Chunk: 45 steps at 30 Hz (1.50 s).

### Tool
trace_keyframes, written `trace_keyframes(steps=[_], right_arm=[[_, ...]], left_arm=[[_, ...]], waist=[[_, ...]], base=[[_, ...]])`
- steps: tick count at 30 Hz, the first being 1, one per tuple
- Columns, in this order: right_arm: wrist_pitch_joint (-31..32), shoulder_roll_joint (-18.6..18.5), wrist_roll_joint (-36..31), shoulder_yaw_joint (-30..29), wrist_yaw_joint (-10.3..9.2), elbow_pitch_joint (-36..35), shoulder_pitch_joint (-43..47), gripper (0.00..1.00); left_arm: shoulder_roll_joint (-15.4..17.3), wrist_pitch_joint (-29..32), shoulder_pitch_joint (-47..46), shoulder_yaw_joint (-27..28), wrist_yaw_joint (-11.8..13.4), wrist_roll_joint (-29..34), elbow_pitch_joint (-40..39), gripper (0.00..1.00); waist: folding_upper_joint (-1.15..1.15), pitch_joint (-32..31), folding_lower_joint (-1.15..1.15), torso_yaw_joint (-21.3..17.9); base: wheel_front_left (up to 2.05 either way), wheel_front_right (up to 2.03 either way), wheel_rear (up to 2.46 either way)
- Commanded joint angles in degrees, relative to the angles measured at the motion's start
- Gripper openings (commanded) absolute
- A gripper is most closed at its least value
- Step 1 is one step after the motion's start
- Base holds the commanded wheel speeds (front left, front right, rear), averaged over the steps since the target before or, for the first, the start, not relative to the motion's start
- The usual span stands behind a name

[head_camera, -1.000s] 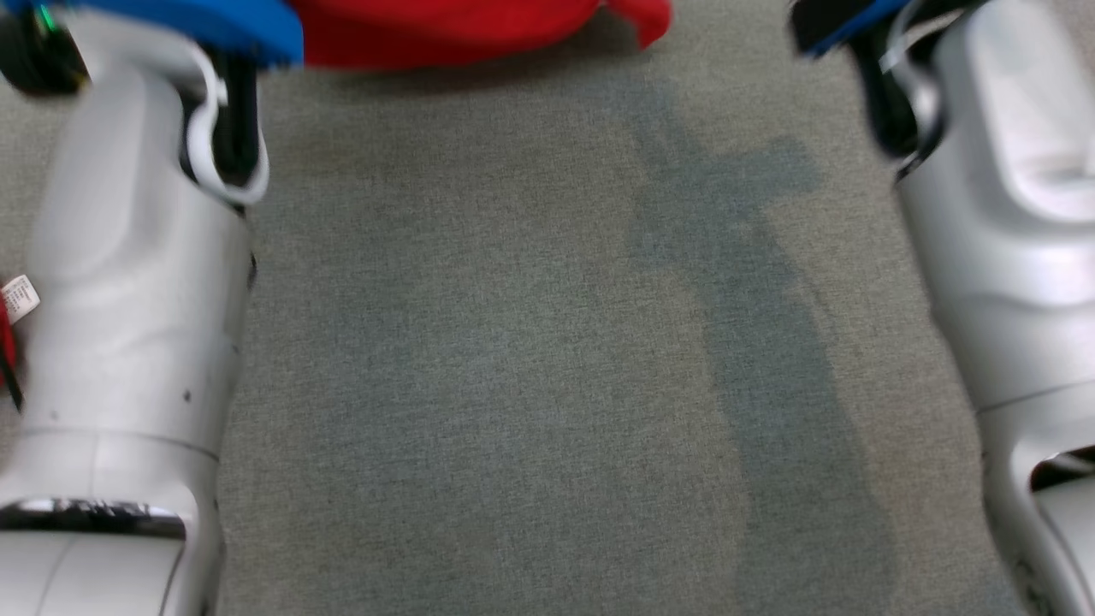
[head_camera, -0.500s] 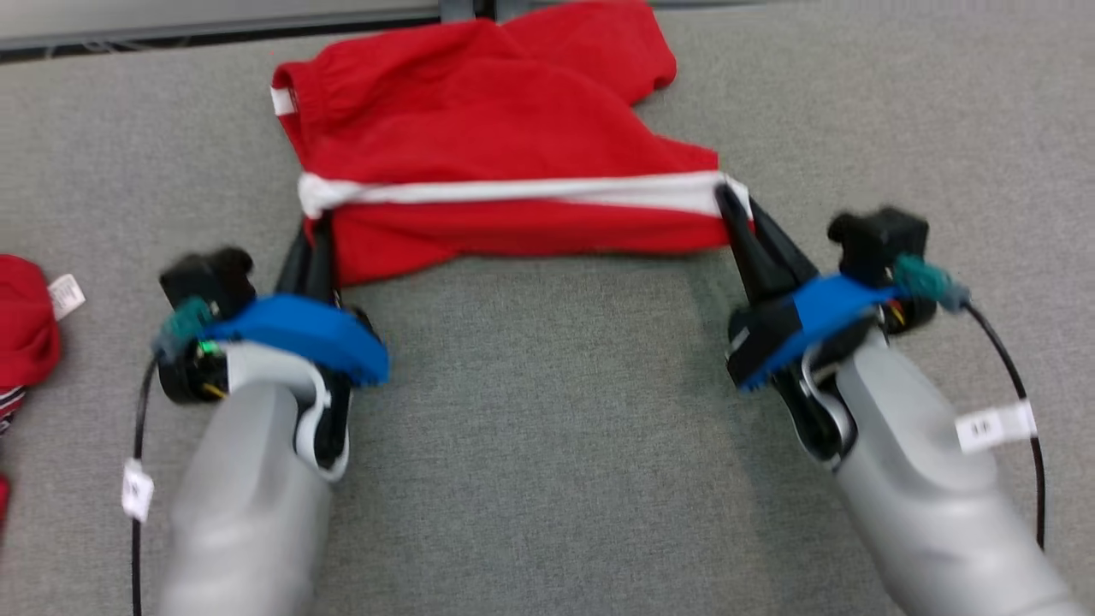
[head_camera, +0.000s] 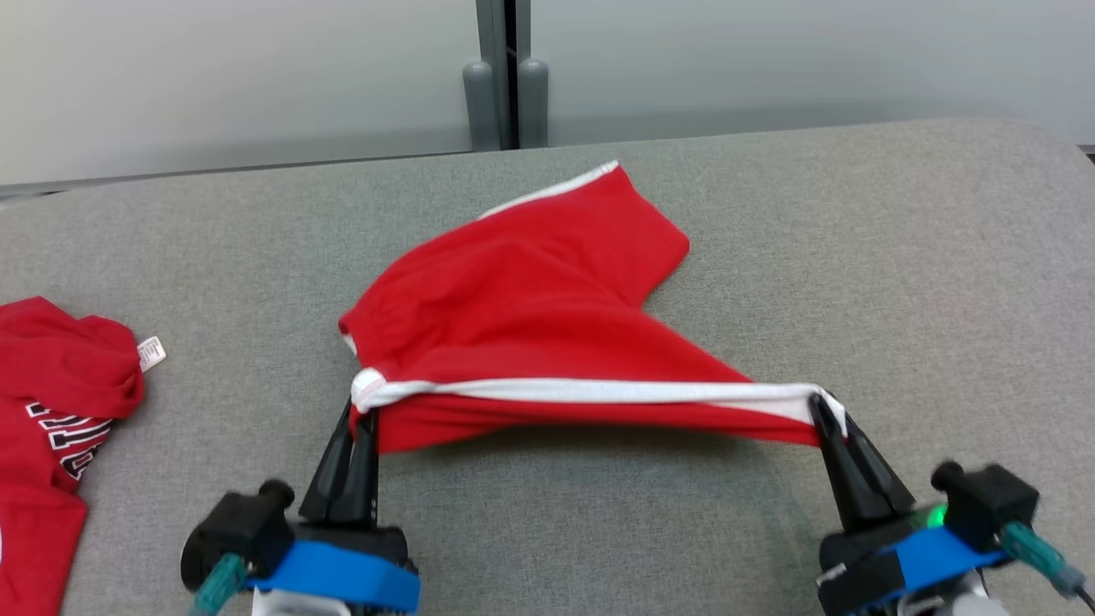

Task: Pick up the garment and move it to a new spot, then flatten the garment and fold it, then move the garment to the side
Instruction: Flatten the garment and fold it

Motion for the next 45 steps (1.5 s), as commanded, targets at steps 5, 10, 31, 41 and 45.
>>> trace_keyframes(steps=[5,10,31,41,45], right_arm=[[1.3,0.1,-2.9,-3.9,-0.15,-8.6,8.4,0.0],[5.5,0.0,-4.7,-6.2,-0.14,-14.9,11.8,0.0],[10.4,-13.5,2.9,6.8,-0.12,7.1,-31.5,0.0],[7.3,-15.1,5.1,15.6,-0.12,25.9,-47.8,0.0],[5.6,-14.3,5.2,17.8,-0.11,30.0,-50.3,0.38]], left_arm=[[0.4,-0.3,6.7,-0.3,0.5,-0.7,-6.1,0.0],[0.3,0.6,9.0,-2.9,0.8,-2.2,-8.2,0.0],[0.2,5.5,-13.1,-7.4,1.0,-15.8,-2.2,0.0],[0.2,4.7,-24.5,-13.7,0.6,-20.2,8.4,0.0],[0.2,4.3,-26.1,-15.4,0.5,-21.1,10.8,0.0]], waist=[[0.02,-1.3,0.03,0.1],[0.02,-0.6,0.03,0.6],[0.02,15.8,0.03,10.9],[0.02,19.7,0.03,14.4],[0.02,19.9,0.03,14.2]], base=[[0.0,0.0,0.0],[0.0,0.0,0.0],[0.0,0.0,0.0],[0.0,0.0,0.0],[0.0,0.0,0.0]])
